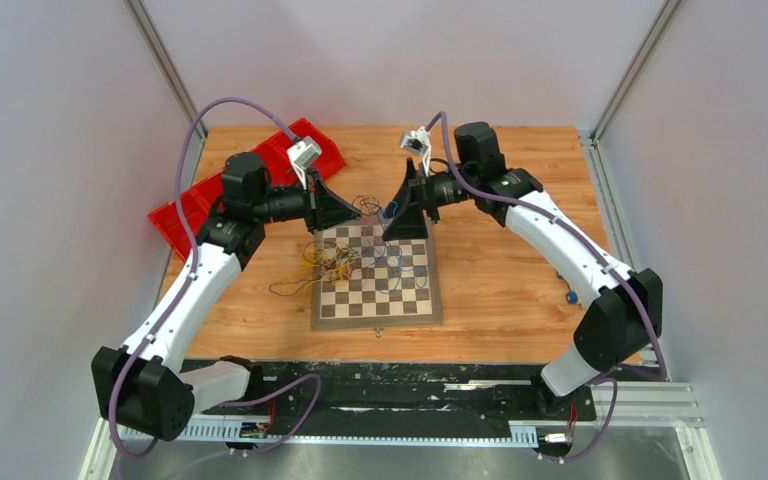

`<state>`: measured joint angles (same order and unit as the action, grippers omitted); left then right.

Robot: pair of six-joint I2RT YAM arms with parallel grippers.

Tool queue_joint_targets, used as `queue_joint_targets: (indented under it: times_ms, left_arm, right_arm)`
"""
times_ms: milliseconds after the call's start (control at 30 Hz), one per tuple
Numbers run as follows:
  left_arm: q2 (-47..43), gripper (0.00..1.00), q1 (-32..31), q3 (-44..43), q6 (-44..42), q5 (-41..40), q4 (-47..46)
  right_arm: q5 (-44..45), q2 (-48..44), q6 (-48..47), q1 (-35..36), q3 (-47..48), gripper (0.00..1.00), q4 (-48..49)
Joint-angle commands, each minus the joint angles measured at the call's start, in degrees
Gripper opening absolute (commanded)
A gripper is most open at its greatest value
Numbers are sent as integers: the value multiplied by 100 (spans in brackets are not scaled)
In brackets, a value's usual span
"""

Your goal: Untangle the cables

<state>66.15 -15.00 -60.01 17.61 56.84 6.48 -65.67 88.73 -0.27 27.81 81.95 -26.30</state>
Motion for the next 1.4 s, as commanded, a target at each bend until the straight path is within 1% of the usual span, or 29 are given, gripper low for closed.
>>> queue_joint_targets:
  times_ms: [0, 67, 100, 133, 167, 267, 367, 400, 567, 700, 833, 900, 933, 1000, 1067, 1100, 1133, 1167, 1200, 1233, 1267, 1300, 1367]
  left_arm:
    - [178, 0, -317, -234, 221, -161, -334]
    - [186, 0, -302, -368, 291, -138, -236]
    - [161, 0, -262, -414, 294, -96, -101]
    - [89, 0, -111, -465, 302, -64, -41]
    - [33, 0, -4, -475, 331, 12, 49]
    - [-186, 0, 734, -546, 226, 244, 375]
    - [-269, 0, 1221, -724, -386, 380, 1052]
    - [-298, 0, 1391, -785, -462, 407, 1260]
    - [-265, 0, 2149, -913, -737, 455, 1515]
    - [-105, 0, 2447, -974, -1060, 245, 1677]
    - [52, 0, 2811, -1047, -992, 177, 1573]
    - [169, 0, 2952, -1129, -1126, 273, 1761]
    - [196, 0, 2964, -1146, -1433, 369, 1879]
    - [256, 0, 2885, -1068, -1703, 479, 2176]
    - [304, 0, 2657, -888, -2034, 429, 2396]
    - [333, 0, 2420, -779, -2165, 357, 2547]
    - [348, 0, 2294, -725, -2413, 113, 2602]
    - [364, 14, 2046, -649, -2540, -163, 2689]
    - [366, 27, 1859, -630, -2740, -274, 2708]
    - [352, 55, 1794, -641, -2788, -416, 2672]
    - [303, 66, 1723, -676, -2749, -439, 2598]
    - [259, 81, 1691, -699, -2654, -380, 2405]
    - [99, 93, 1559, -791, -2671, -207, 2120]
  right_arm:
    - [628, 385, 374, 233, 432, 69, 377]
    - [1011, 428, 263, 145, 362, 21, 267]
    - [1168, 376, 167, 54, 252, 4, 198]
    - [1294, 305, 73, -59, 119, 0, 127]
    - [1410, 192, -150, -213, -57, 0, 72]
    - [1641, -179, -586, -786, -633, 0, -56]
    - [1908, -473, -1007, -1348, -1076, 0, -236]
    - [2006, -534, -1150, -1530, -1139, 0, -323]
    - [2201, -615, -1735, -2341, -1055, 0, -821]
    - [2160, -600, -2018, -2874, -842, 0, -1111]
    - [2512, -589, -2433, -3377, -732, 0, -1246]
    - [2289, -514, -2547, -3748, -640, 0, -1388]
    - [2121, -455, -2563, -3884, -524, 0, -1474]
    - [1706, -353, -2558, -3981, -358, 0, -1671]
    - [1144, -311, -2442, -3976, -227, 0, -1759]
    - [802, -300, -2307, -3970, -166, 0, -1752]
    - [498, -259, -2128, -3940, -79, 0, -1747]
    - [164, -231, -1959, -3888, 26, 0, -1752]
    - [-45, -207, -1804, -3813, 141, 0, -1742]
    - [-232, -201, -1606, -3731, 250, 0, -1723]
    - [-401, -215, -1455, -3623, 347, 0, -1684]
    - [-572, -232, -1304, -3498, 432, 0, -1621]
    - [-920, -251, -998, -3115, 537, 0, -1462]
